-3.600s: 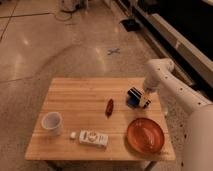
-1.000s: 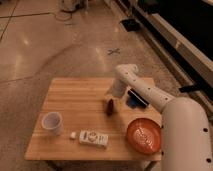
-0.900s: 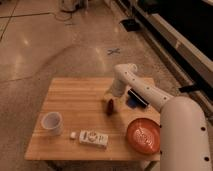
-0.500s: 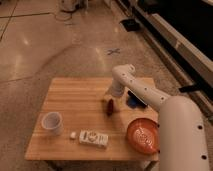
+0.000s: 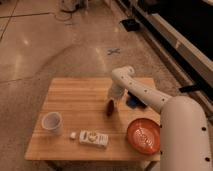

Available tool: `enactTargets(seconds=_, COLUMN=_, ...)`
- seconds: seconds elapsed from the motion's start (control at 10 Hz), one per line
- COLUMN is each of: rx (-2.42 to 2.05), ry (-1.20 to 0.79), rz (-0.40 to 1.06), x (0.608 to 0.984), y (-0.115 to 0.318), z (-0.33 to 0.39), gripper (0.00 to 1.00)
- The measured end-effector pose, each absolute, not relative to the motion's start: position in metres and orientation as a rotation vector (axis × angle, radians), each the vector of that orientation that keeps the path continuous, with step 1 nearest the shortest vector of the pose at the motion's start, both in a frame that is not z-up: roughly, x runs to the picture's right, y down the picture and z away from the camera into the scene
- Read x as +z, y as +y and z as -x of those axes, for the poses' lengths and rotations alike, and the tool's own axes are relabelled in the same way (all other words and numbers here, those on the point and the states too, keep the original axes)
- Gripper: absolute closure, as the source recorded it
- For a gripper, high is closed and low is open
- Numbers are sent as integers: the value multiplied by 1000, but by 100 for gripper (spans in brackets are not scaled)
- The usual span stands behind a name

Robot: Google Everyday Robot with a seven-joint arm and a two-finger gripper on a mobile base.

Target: Drag the pepper across the table

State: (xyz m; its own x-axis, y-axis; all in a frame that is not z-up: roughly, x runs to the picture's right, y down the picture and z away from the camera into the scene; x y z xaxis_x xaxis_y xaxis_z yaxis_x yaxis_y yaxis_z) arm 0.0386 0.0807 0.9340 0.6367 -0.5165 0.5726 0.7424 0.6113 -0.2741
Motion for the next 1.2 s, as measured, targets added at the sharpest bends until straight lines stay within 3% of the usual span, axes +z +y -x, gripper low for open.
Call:
enactTargets(seconds=0.2, rx=-761, ry=-461, rz=520, x=929, y=80, z=-36, gripper=99)
enactTargets(seconds=1.2, rx=-787, ry=-293, rz=513, x=891, y=93, z=-66, gripper=100)
